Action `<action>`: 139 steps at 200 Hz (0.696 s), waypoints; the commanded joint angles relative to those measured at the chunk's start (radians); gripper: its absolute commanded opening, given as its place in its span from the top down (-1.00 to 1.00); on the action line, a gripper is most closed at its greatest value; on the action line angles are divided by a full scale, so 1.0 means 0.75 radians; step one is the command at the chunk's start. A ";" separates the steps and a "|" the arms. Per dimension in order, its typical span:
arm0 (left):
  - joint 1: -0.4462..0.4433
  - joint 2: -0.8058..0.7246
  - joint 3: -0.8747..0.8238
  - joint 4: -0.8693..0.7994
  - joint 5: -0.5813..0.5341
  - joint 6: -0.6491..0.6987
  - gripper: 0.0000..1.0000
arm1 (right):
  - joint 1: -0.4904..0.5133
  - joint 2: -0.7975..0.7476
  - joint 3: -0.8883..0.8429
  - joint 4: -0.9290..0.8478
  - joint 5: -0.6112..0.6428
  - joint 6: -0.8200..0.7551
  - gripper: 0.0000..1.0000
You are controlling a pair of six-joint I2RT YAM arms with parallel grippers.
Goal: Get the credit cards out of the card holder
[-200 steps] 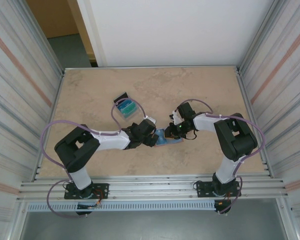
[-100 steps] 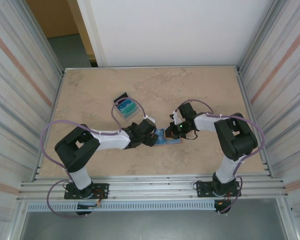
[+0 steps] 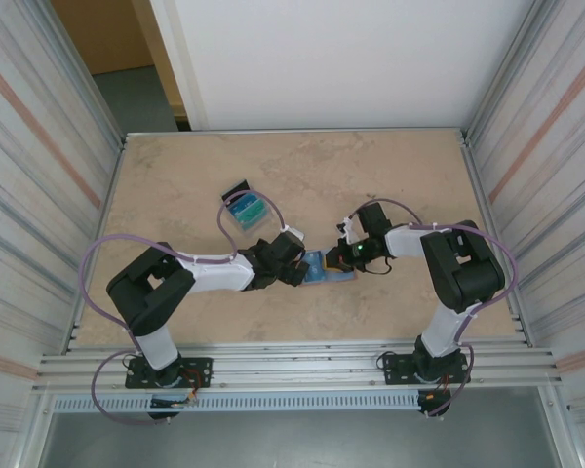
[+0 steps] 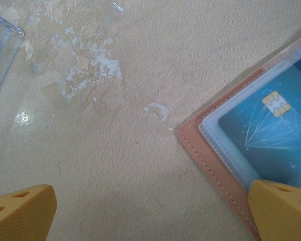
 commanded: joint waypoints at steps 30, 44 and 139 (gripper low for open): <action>-0.010 0.019 0.010 -0.061 -0.007 0.003 -0.97 | -0.046 -0.061 -0.029 -0.024 -0.029 0.000 1.00; -0.010 0.018 0.011 -0.063 -0.009 0.004 -0.97 | -0.054 -0.070 -0.030 -0.048 -0.019 -0.014 1.00; -0.011 -0.025 0.029 -0.050 0.003 0.018 -0.97 | -0.074 -0.031 0.004 -0.148 0.018 -0.090 1.00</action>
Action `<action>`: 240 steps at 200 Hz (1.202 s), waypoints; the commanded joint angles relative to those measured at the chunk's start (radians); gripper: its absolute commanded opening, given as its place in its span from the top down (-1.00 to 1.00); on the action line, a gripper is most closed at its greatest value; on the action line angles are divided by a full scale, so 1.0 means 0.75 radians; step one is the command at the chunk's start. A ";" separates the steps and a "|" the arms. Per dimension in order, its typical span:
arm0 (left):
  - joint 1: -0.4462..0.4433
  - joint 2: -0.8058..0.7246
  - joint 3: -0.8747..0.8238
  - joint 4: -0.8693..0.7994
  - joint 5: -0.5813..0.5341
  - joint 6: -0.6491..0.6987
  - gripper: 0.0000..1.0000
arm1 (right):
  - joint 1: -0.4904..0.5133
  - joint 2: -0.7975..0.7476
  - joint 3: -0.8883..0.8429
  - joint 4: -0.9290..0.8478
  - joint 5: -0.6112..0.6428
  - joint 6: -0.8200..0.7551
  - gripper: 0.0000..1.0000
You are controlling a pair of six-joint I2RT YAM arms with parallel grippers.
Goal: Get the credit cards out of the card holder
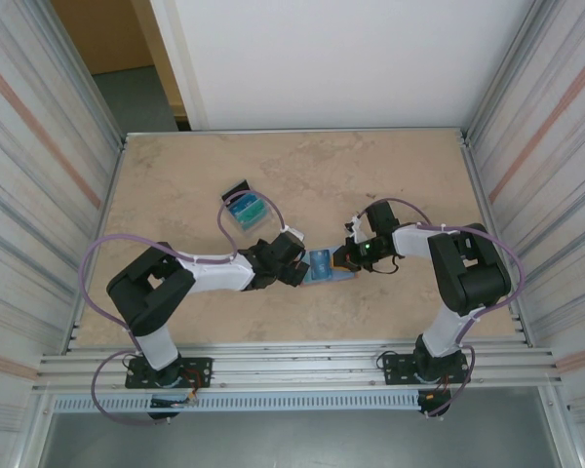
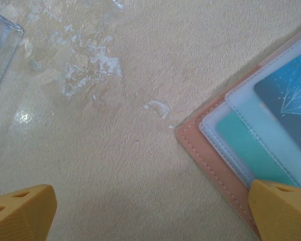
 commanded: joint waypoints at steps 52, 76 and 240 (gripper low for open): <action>-0.011 -0.079 0.084 -0.005 0.037 0.054 -0.97 | -0.005 0.009 0.022 -0.055 -0.005 -0.049 1.00; -0.010 -0.031 0.128 0.006 0.051 0.076 -0.97 | -0.005 0.012 0.026 -0.060 -0.008 -0.051 1.00; 0.029 0.109 0.185 -0.042 0.077 0.119 -0.97 | -0.048 -0.014 0.040 -0.122 -0.008 -0.087 1.00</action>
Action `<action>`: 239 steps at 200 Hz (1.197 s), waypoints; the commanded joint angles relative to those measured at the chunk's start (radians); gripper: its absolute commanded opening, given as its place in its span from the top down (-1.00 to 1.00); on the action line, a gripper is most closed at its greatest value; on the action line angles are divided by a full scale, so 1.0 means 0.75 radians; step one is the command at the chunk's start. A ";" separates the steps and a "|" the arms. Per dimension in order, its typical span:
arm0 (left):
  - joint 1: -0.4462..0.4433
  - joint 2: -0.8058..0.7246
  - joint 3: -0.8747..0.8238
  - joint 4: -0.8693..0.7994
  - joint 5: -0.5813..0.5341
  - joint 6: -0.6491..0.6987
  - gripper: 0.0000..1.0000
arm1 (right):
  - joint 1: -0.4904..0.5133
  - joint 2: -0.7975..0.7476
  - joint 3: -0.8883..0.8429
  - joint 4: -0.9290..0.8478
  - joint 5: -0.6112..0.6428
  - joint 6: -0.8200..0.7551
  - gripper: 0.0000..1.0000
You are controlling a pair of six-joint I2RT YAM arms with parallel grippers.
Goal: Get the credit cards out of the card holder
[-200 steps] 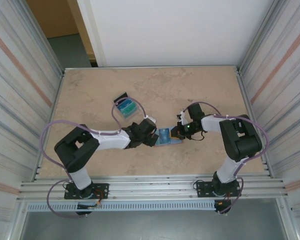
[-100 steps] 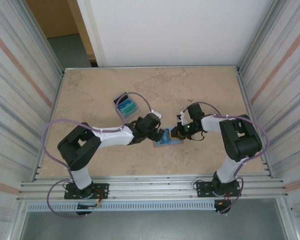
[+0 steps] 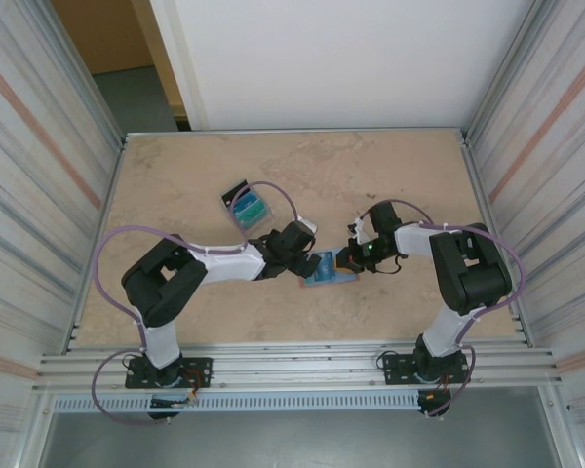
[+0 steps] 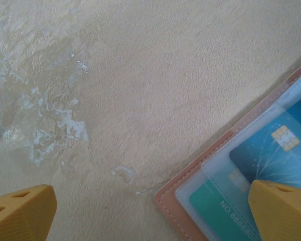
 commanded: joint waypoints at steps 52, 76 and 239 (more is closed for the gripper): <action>0.011 0.012 0.000 -0.036 0.023 0.023 -0.97 | -0.024 -0.018 0.007 0.036 -0.071 0.013 0.79; 0.011 0.025 0.002 -0.042 0.029 0.021 -0.97 | -0.029 0.004 -0.013 0.114 -0.129 0.051 0.61; 0.005 -0.012 -0.041 -0.059 0.013 0.004 -0.97 | -0.067 -0.024 -0.022 0.119 -0.105 0.036 1.00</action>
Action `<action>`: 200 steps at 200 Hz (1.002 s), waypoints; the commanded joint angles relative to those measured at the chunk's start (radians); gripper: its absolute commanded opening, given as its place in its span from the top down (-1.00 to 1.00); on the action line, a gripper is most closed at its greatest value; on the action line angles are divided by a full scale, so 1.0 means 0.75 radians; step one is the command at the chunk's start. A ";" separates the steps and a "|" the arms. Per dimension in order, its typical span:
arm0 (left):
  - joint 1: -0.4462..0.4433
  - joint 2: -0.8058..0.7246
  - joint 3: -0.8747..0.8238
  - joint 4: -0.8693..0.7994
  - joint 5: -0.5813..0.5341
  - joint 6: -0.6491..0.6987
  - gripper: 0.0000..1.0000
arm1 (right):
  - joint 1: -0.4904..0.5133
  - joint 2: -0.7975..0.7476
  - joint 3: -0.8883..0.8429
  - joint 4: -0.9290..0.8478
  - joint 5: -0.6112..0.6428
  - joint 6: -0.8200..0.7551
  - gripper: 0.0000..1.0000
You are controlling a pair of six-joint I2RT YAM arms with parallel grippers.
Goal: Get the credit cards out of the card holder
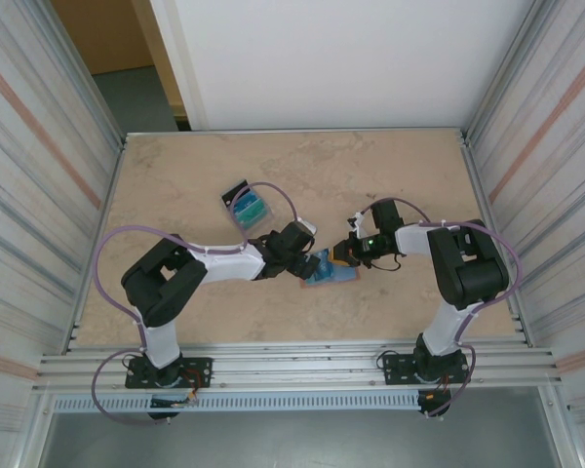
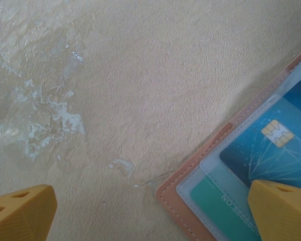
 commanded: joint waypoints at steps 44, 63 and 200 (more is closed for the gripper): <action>0.001 -0.068 -0.054 -0.064 -0.018 -0.006 -0.97 | -0.066 -0.182 0.040 -0.312 0.211 -0.192 1.00; 0.002 -0.109 -0.048 -0.082 -0.011 -0.008 -0.97 | -0.073 -0.232 0.043 -0.346 0.242 -0.207 1.00; 0.076 -0.629 -0.105 -0.040 0.195 -0.288 -0.97 | 0.034 -0.738 -0.096 0.090 0.188 -0.013 1.00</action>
